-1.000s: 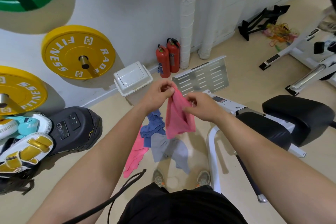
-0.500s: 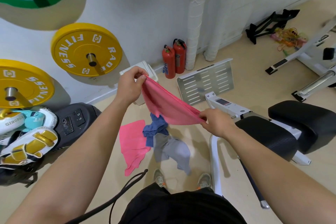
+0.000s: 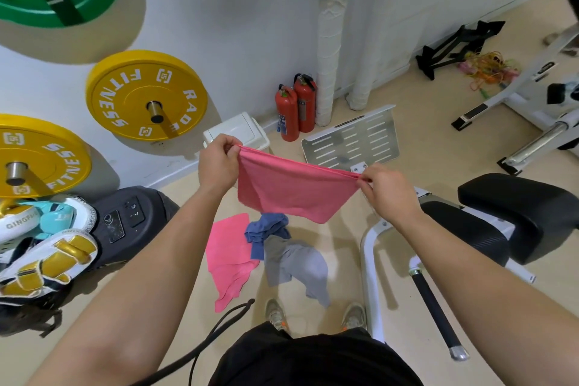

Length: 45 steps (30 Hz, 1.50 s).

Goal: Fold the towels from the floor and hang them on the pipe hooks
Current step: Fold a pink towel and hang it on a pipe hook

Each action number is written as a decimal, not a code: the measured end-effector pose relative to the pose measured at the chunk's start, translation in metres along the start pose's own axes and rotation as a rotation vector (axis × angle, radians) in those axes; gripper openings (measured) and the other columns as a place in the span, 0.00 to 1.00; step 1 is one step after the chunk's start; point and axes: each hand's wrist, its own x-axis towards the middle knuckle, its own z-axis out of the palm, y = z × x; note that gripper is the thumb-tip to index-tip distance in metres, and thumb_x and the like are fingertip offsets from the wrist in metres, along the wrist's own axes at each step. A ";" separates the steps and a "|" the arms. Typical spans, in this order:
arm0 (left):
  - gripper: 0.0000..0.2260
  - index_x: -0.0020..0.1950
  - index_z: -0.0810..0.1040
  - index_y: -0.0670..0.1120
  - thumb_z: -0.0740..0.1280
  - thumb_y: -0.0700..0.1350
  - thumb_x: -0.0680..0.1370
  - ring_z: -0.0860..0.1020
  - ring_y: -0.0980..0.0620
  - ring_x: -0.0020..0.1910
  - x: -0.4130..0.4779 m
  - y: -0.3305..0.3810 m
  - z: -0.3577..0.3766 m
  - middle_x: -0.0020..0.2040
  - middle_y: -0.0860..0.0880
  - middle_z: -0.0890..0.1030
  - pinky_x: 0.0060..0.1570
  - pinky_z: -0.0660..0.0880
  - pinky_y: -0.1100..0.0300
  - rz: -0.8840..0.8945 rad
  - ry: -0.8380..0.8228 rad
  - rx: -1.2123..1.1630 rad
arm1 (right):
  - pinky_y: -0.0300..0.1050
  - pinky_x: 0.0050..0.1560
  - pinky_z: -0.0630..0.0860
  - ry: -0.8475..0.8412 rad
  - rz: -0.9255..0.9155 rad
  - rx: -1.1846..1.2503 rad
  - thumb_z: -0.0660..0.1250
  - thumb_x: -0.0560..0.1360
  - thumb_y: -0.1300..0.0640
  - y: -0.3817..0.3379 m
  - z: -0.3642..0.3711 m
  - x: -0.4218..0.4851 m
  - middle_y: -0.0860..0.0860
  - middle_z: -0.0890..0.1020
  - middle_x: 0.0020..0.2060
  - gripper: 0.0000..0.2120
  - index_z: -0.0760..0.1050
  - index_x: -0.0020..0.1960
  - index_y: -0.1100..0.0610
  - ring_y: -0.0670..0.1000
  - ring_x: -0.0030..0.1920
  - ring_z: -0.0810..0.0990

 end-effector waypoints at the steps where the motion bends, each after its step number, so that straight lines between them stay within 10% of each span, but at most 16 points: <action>1: 0.07 0.48 0.78 0.50 0.63 0.40 0.79 0.78 0.50 0.47 0.000 0.001 0.001 0.45 0.51 0.81 0.48 0.75 0.55 -0.008 0.009 -0.013 | 0.51 0.43 0.77 0.011 0.035 0.050 0.70 0.77 0.54 -0.001 -0.006 0.004 0.51 0.83 0.42 0.06 0.84 0.45 0.56 0.56 0.42 0.81; 7: 0.06 0.51 0.78 0.47 0.62 0.40 0.80 0.77 0.52 0.46 0.000 0.008 0.005 0.46 0.50 0.80 0.46 0.74 0.58 -0.078 0.019 -0.094 | 0.48 0.46 0.78 0.005 0.100 0.170 0.74 0.74 0.55 -0.008 -0.044 0.031 0.48 0.83 0.40 0.10 0.82 0.55 0.52 0.51 0.42 0.80; 11: 0.07 0.55 0.76 0.44 0.60 0.41 0.81 0.76 0.50 0.48 -0.001 0.017 0.006 0.48 0.49 0.78 0.47 0.70 0.58 -0.067 0.049 -0.153 | 0.48 0.44 0.78 -0.147 0.039 0.132 0.71 0.75 0.58 -0.009 -0.063 0.049 0.46 0.79 0.40 0.02 0.80 0.44 0.52 0.50 0.43 0.78; 31: 0.04 0.50 0.77 0.49 0.63 0.42 0.81 0.77 0.53 0.46 0.014 0.034 -0.002 0.45 0.53 0.79 0.45 0.72 0.57 -0.002 0.141 -0.166 | 0.45 0.46 0.72 0.210 0.345 0.472 0.69 0.76 0.58 -0.027 -0.043 0.088 0.49 0.78 0.36 0.02 0.77 0.48 0.55 0.52 0.42 0.76; 38: 0.10 0.44 0.81 0.55 0.67 0.39 0.77 0.78 0.61 0.43 0.002 0.075 -0.002 0.42 0.57 0.82 0.43 0.69 0.71 0.205 -0.060 -0.251 | 0.49 0.46 0.77 -0.125 0.193 0.331 0.69 0.71 0.57 -0.058 -0.038 0.082 0.50 0.82 0.39 0.03 0.76 0.40 0.54 0.53 0.43 0.81; 45: 0.12 0.42 0.84 0.58 0.72 0.39 0.74 0.79 0.59 0.45 -0.009 0.092 0.003 0.42 0.58 0.84 0.48 0.71 0.63 0.291 -0.194 -0.312 | 0.42 0.57 0.76 -0.166 -0.116 0.544 0.70 0.76 0.53 -0.105 -0.047 0.087 0.45 0.83 0.53 0.12 0.82 0.59 0.52 0.44 0.51 0.80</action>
